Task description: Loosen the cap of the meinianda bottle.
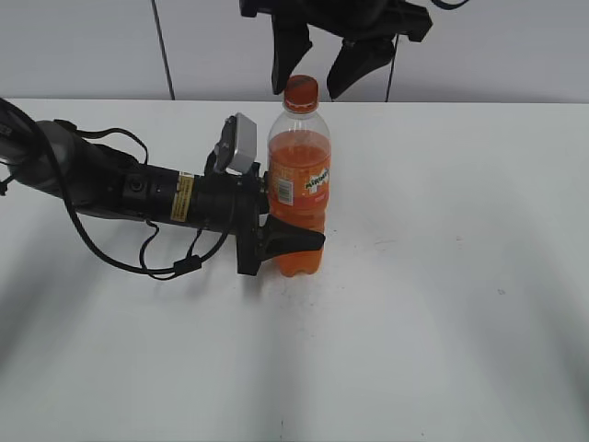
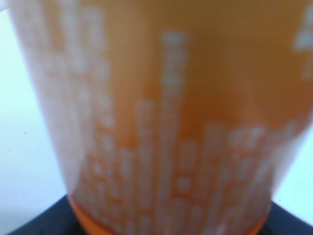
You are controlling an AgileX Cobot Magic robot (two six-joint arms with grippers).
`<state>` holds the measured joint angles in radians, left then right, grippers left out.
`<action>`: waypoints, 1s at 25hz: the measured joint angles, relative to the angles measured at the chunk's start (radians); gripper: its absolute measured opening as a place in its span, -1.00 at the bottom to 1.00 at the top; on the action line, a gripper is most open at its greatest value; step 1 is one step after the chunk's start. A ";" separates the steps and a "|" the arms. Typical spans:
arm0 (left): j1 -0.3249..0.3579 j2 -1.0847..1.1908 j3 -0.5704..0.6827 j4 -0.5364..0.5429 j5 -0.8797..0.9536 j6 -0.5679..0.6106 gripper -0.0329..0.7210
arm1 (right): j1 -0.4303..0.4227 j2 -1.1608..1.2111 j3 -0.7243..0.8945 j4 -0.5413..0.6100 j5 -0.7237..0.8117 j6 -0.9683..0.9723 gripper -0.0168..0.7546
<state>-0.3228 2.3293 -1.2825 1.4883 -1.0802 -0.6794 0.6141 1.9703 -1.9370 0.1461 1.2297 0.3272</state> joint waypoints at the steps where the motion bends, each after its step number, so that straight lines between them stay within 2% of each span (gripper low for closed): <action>1: 0.000 0.000 0.000 0.000 0.000 0.000 0.14 | 0.000 0.004 0.000 0.000 0.000 0.001 0.21; 10: 0.000 0.000 0.000 -0.002 0.003 0.000 0.14 | 0.000 0.016 0.000 0.018 0.000 0.000 0.20; 13: 0.000 0.000 0.000 -0.002 0.004 0.000 0.14 | 0.000 0.016 0.000 0.019 0.000 0.000 0.03; 15: 0.000 0.000 0.000 -0.003 0.004 0.000 0.14 | 0.000 0.016 0.000 0.019 0.000 -0.003 -0.17; 18: 0.000 0.000 0.000 -0.005 0.005 -0.001 0.14 | 0.000 0.016 0.000 0.015 0.001 -0.021 -0.19; 23: -0.001 0.000 0.000 -0.005 0.005 -0.003 0.14 | 0.000 0.016 0.000 0.016 0.000 -0.129 -0.22; 25: -0.001 0.000 0.000 -0.005 0.006 -0.003 0.14 | 0.000 0.016 0.000 0.029 0.000 -0.244 -0.22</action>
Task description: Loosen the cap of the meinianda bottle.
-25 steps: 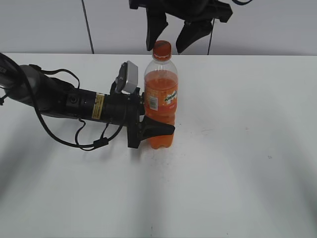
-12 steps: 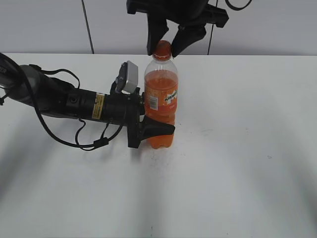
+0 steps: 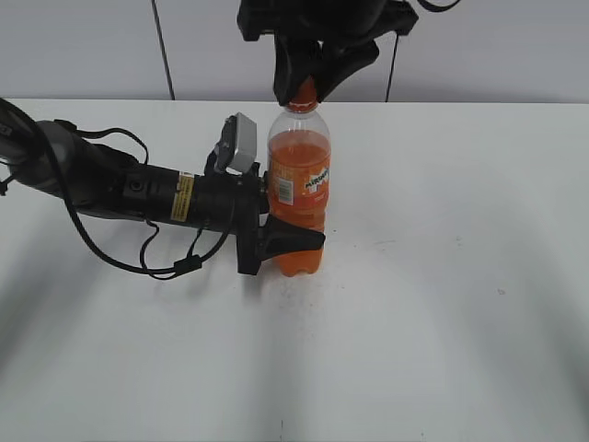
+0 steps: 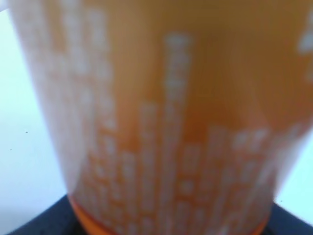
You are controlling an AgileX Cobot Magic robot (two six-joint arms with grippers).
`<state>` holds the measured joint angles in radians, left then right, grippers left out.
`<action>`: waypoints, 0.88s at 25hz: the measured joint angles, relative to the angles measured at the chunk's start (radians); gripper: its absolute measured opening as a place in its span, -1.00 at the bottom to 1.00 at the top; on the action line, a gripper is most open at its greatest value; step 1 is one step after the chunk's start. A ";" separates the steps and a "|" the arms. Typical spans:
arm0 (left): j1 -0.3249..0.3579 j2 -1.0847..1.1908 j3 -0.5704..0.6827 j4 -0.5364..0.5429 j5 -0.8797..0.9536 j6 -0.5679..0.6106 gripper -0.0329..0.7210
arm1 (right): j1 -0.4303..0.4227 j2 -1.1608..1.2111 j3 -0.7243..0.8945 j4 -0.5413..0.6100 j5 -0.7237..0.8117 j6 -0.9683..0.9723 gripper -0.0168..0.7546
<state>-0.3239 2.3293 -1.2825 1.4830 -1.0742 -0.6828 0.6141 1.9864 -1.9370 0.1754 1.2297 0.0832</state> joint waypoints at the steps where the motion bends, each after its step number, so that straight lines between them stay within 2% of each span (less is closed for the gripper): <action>1: 0.000 0.000 0.000 0.001 0.000 0.000 0.13 | 0.000 0.000 0.000 0.004 0.000 -0.072 -0.23; 11: 0.001 0.000 0.000 0.007 -0.004 0.007 0.13 | 0.000 0.000 0.000 0.025 0.000 -0.667 -0.24; 22: 0.001 -0.001 0.000 0.009 -0.005 0.012 0.13 | -0.002 0.000 0.000 0.035 0.001 -1.035 -0.24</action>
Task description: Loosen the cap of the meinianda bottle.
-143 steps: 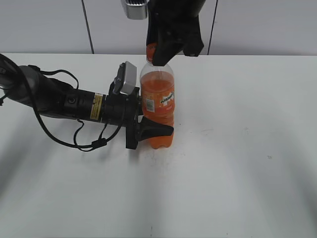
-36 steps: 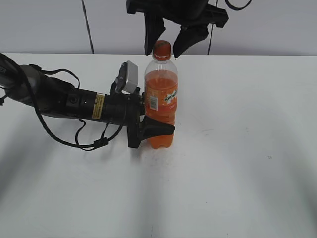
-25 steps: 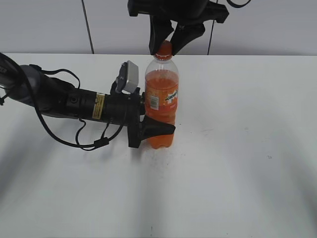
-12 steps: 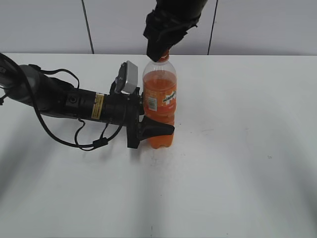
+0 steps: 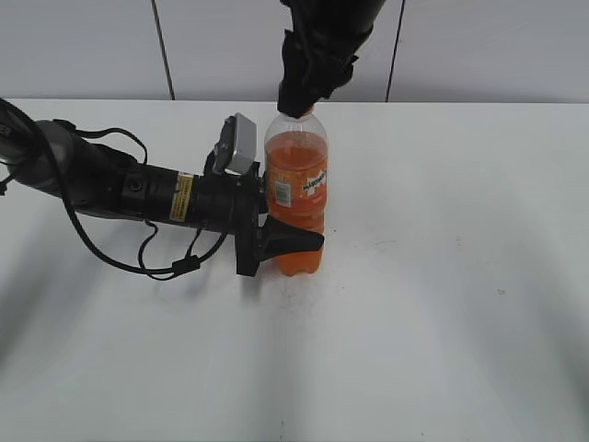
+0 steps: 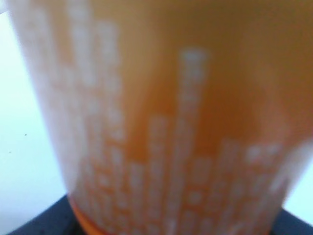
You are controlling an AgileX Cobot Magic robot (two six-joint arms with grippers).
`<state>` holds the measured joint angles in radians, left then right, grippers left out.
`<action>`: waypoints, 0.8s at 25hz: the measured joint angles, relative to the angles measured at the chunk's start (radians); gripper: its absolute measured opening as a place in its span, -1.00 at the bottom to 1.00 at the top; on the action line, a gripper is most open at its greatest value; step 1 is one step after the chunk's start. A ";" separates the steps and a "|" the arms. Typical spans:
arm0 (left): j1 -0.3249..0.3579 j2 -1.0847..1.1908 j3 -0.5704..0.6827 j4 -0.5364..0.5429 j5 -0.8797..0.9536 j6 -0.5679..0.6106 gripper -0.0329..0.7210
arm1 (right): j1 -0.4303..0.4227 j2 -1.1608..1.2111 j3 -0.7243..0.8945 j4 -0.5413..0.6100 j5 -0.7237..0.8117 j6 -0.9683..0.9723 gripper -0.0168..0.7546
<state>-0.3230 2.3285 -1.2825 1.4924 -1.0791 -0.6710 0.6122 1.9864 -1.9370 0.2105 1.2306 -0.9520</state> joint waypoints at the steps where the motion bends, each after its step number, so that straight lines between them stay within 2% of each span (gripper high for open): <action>1: 0.000 0.000 0.000 0.000 0.000 0.001 0.13 | 0.000 0.000 0.000 0.003 0.000 -0.034 -0.24; 20: 0.001 0.000 0.000 0.002 -0.001 0.006 0.13 | -0.002 -0.002 0.000 0.023 0.003 -0.802 -0.24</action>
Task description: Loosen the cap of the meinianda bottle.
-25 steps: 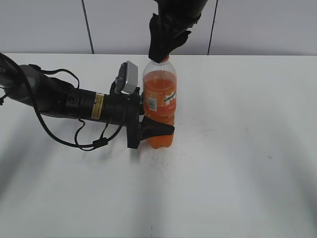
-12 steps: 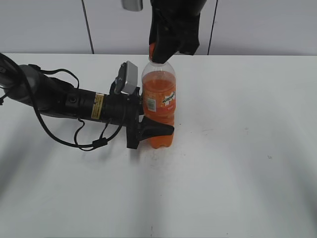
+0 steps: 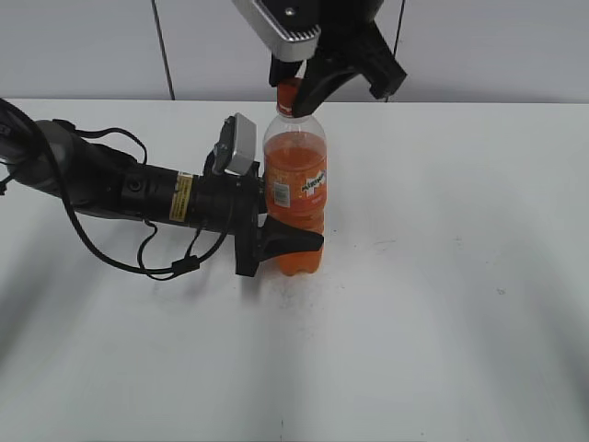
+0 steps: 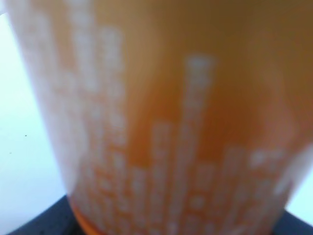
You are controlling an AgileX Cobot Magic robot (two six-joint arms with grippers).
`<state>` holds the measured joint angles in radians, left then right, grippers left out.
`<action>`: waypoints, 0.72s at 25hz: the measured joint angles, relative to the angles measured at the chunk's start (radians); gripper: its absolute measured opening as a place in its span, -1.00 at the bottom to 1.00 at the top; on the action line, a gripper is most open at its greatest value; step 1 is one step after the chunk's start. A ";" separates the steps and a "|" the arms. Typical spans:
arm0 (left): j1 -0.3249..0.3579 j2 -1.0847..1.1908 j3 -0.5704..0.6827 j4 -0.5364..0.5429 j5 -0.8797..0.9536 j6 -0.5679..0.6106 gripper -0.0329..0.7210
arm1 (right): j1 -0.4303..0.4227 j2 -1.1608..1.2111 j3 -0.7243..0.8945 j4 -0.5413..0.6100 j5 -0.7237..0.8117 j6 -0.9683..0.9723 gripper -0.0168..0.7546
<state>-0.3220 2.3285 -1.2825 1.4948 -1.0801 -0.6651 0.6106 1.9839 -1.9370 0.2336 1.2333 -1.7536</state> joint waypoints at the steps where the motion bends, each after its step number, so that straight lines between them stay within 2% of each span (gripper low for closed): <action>1: 0.000 0.000 0.000 0.000 0.000 0.000 0.13 | 0.000 0.000 0.000 0.001 0.000 -0.037 -0.24; 6: 0.000 0.000 0.000 0.000 0.000 0.000 0.13 | -0.002 0.000 0.000 0.005 0.000 -0.115 -0.23; 18: 0.000 0.000 0.000 0.000 -0.001 0.000 0.13 | -0.002 0.000 0.000 0.009 0.000 -0.056 -0.23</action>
<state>-0.3220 2.3285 -1.2825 1.4948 -1.0808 -0.6651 0.6090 1.9839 -1.9370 0.2430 1.2336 -1.8095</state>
